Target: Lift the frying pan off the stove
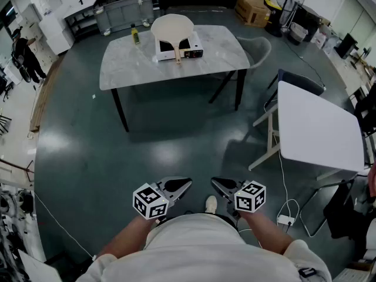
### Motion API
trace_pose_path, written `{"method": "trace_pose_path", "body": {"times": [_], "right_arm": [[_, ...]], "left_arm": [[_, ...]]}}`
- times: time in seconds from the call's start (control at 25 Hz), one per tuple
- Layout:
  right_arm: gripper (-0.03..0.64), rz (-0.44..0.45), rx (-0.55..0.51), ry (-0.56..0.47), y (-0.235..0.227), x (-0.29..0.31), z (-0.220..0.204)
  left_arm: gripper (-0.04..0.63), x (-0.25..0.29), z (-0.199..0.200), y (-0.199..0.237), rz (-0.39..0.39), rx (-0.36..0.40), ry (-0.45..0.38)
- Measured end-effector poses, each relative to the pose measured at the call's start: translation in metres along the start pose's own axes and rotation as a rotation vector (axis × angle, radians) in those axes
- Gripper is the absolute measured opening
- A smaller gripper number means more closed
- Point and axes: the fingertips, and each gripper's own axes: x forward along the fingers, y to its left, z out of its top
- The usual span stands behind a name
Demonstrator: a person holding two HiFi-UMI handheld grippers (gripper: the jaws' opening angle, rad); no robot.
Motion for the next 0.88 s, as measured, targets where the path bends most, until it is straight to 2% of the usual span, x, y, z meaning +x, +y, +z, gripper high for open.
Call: {"method": "trace_pose_path", "body": {"times": [0.24,0.48,0.6,0.76,0.88], "right_arm": [[0.003,-0.014,-0.007,0.016,-0.083,-0.059,0.021],[0.003,-0.001,0.009,0.02,-0.145,-0.06,0.048],[0.005,0.028,-0.009,0.012,-0.168,-0.033,0.076],[0.008,0.032,-0.033,0.013,-0.207,0.008,0.121],[0.045,0.022,0.022,0.01,-0.246,0.045,0.181]], "left_arm": [[0.02,0.099,0.041,-0.011,0.014,0.02,-0.047],[0.021,0.138,0.057,0.012,0.06,-0.028,-0.048],[0.021,0.143,0.072,0.048,0.099,-0.039,-0.066],[0.021,0.159,0.093,0.114,0.113,-0.076,-0.107],[0.023,0.182,0.138,0.186,0.103,-0.097,-0.118]]}}
